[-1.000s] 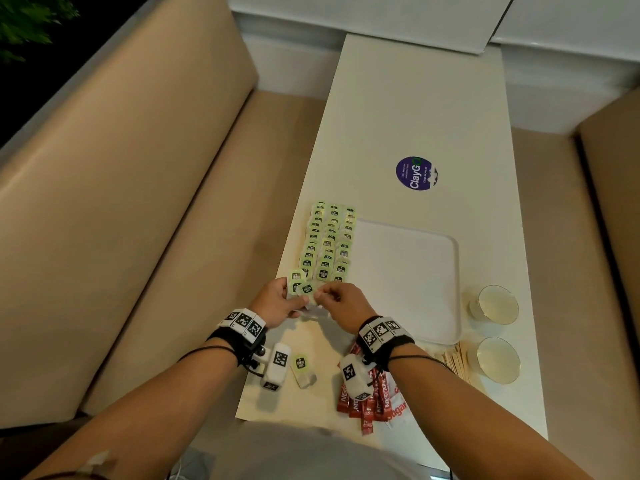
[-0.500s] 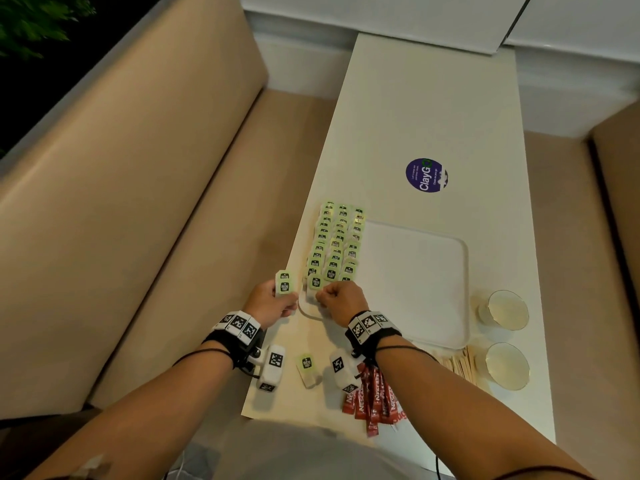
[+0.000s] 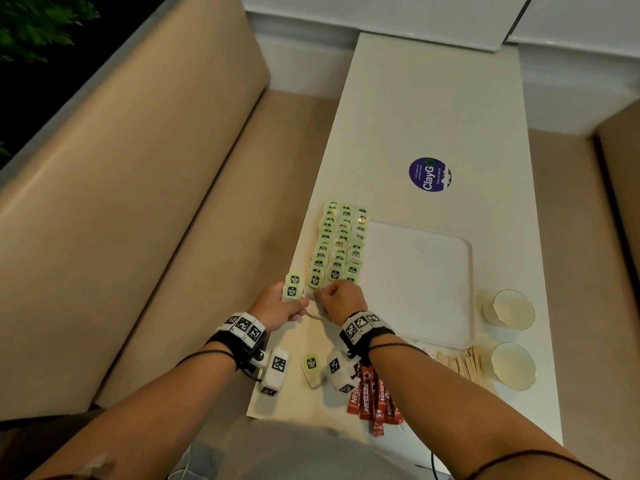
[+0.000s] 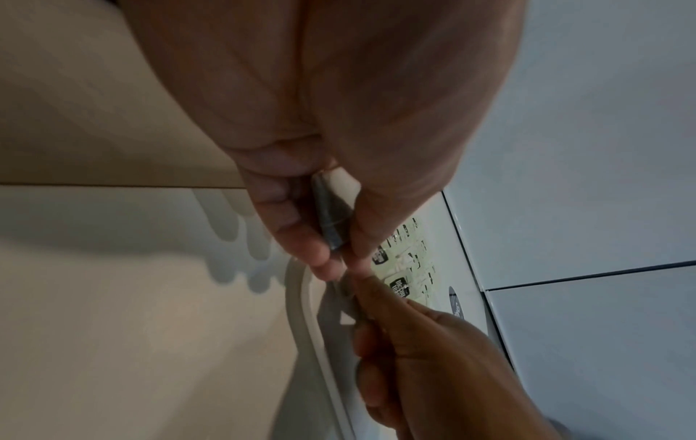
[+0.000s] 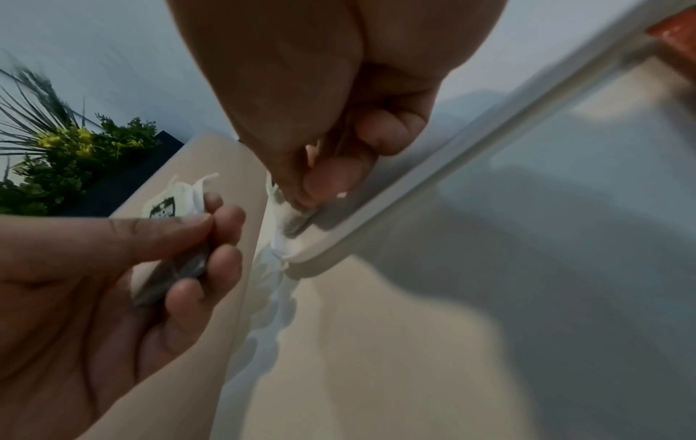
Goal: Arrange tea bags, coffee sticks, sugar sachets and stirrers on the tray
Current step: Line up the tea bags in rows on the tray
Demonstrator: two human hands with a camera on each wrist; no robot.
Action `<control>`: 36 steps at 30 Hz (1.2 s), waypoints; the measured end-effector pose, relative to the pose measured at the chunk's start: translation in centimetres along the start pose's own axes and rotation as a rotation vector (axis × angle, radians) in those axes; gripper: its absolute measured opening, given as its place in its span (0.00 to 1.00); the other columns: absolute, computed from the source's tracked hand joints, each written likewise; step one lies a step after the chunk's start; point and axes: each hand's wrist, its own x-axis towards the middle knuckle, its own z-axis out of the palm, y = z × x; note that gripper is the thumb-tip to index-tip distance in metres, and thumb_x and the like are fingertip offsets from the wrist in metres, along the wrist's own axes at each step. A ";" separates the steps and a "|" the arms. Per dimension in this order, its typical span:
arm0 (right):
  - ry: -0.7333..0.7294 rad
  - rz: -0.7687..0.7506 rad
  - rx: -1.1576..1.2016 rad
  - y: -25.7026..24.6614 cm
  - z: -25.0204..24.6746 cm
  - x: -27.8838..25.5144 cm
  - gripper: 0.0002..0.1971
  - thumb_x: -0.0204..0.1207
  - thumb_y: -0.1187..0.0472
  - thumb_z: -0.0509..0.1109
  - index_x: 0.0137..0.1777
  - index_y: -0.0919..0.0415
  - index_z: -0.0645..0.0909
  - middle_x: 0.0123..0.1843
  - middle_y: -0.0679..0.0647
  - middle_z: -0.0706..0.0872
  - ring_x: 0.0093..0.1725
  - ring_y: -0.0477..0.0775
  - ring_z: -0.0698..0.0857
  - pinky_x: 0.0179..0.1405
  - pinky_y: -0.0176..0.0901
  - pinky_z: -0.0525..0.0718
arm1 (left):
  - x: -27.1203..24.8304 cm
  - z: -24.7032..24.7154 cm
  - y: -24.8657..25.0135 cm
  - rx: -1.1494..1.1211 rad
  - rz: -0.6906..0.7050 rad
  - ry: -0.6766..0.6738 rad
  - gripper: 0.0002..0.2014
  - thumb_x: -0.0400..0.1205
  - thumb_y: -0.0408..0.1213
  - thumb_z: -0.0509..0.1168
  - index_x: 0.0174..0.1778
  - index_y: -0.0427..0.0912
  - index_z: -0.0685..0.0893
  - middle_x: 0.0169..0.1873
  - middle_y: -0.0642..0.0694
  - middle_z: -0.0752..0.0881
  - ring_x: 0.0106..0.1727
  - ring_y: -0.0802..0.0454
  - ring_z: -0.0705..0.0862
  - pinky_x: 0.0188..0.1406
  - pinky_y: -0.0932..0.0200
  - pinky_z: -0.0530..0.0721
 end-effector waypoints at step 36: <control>0.037 -0.132 0.126 2.6 -3.5 -0.9 0.19 0.84 0.49 0.71 0.40 0.65 0.82 0.36 0.63 0.86 0.32 0.53 0.78 0.38 0.47 0.78 | 1.6 2.3 3.6 0.341 0.115 -0.006 0.06 0.80 0.42 0.73 0.42 0.44 0.86 0.35 0.46 0.88 0.34 0.48 0.83 0.38 0.51 0.83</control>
